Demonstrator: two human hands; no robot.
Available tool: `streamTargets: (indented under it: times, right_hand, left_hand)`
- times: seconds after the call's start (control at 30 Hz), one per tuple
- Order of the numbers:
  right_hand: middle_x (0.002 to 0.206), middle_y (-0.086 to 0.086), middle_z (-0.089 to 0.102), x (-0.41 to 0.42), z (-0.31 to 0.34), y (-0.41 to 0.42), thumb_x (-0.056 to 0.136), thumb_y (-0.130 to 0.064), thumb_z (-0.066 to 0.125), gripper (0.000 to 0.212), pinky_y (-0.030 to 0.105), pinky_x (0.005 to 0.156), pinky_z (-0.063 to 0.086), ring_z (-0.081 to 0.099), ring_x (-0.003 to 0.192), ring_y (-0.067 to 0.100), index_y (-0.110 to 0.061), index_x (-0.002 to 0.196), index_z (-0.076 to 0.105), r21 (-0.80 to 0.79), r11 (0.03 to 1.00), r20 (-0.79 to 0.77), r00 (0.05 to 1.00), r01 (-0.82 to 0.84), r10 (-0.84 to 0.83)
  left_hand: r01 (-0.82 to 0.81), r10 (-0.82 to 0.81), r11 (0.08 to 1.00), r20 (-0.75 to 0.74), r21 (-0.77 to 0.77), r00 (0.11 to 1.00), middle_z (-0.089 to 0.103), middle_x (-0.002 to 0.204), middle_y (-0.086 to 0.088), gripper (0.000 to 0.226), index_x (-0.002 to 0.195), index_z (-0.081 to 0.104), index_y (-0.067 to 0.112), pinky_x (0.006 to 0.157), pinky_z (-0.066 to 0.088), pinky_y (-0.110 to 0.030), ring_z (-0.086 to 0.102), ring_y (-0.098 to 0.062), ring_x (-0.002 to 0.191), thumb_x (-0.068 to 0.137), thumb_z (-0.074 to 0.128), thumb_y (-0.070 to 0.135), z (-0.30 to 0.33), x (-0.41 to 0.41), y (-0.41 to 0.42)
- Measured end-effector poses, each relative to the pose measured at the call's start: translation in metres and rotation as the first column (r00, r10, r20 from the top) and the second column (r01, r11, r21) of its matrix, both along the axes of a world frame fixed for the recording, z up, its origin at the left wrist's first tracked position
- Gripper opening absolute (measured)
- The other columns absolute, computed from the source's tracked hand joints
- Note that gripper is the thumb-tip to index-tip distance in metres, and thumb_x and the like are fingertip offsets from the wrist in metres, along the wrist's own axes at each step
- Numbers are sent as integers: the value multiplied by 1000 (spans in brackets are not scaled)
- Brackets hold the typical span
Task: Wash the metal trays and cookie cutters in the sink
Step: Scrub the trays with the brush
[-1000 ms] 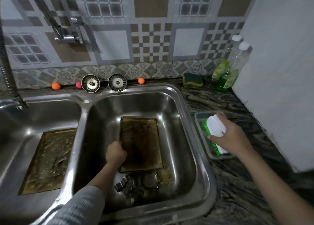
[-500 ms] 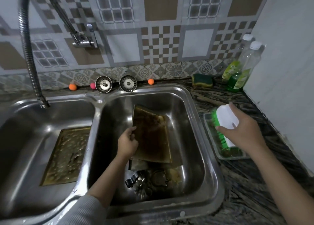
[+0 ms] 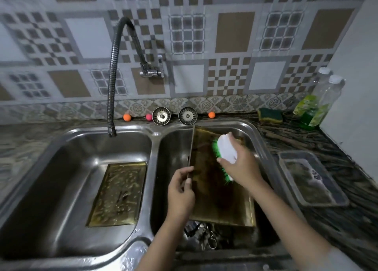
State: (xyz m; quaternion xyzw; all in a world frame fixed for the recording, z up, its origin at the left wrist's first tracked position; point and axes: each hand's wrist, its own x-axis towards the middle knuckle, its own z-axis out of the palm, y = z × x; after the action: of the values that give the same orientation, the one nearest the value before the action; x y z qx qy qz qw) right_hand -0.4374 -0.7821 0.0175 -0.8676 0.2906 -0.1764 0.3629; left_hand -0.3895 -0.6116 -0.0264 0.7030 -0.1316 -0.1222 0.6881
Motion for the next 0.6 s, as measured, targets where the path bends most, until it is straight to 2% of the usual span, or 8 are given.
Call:
streamTargets:
  times: [0.07, 0.1, 0.23, 0.27, 0.4, 0.43, 0.5, 0.6]
  right_hand:
    - [148, 6, 42, 10, 10, -3, 83, -30, 72, 85, 32, 100, 40, 40, 134, 26, -28, 152, 21, 18, 992, 42, 991, 128, -128]
    - [145, 8, 46, 14, 13, 7, 83, -30, 72, 86, 32, 99, 41, 43, 132, 26, -28, 152, 21, 13, 992, 69, 990, 126, -126]
    - [131, 6, 56, 5, 1, 67, 81, -33, 70, 86, 32, 97, 46, 52, 121, 22, -36, 150, 19, -60, 972, 42, 972, -229, 232]
    - [132, 6, 56, 2, -1, 62, 81, -34, 71, 85, 32, 97, 46, 52, 122, 22, -37, 150, 20, -54, 969, 45, 969, -240, 243]
    - [129, 11, 59, 10, 14, 8, 84, -33, 70, 83, 27, 77, 47, 57, 113, 26, -29, 151, 22, -56, 996, 25, 998, 66, -65]
    - [129, 11, 59, 13, 17, 13, 84, -34, 70, 84, 26, 77, 46, 57, 113, 27, -28, 151, 21, -66, 994, 40, 996, 86, -84]
    - [128, 10, 59, 19, 14, 46, 83, -35, 70, 86, 29, 83, 49, 57, 114, 26, -29, 151, 18, -104, 994, 81, 996, -38, 47]
    - [125, 6, 60, 11, 2, 73, 82, -42, 66, 84, 34, 84, 51, 59, 110, 24, -41, 149, 16, -134, 952, 15, 960, -275, 279]
  left_hand:
    - [18, -18, 1000, 40, 5, 999, 66, 106, 2, 34, 103, 62, 24, 90, 50, -29, 62, -10, 102, 94, 44, -4, 2, -1, 7]
    - [14, -14, 1000, 62, 1, 998, 66, 105, 2, 34, 102, 62, 23, 89, 49, -26, 62, -8, 101, 93, 44, -4, 3, 0, 7]
    - [-40, 43, 999, 78, -33, 996, 66, 101, 2, 37, 97, 61, 24, 80, 46, -11, 62, -2, 94, 91, 46, -9, 6, 12, 11]
    - [-46, 49, 998, 72, -37, 996, 66, 100, 2, 37, 96, 61, 25, 78, 46, -11, 62, -3, 93, 91, 46, -9, 6, 15, 16]
    - [12, -9, 999, 79, -34, 997, 67, 99, -1, 32, 99, 62, 23, 81, 49, -19, 63, -7, 93, 93, 47, -4, 5, 12, 30]
    - [30, -27, 999, 84, -32, 996, 67, 100, -1, 31, 100, 62, 22, 82, 49, -21, 63, -8, 95, 93, 47, -4, 6, 9, 28]
    - [32, -29, 999, 79, -41, 996, 67, 101, -1, 33, 99, 62, 23, 82, 49, -20, 63, -10, 96, 92, 47, -6, 7, 8, 22]
    - [-53, 55, 996, 31, -67, 998, 68, 98, -7, 34, 97, 61, 24, 82, 49, -26, 63, -17, 93, 92, 47, -7, 5, 20, 27]
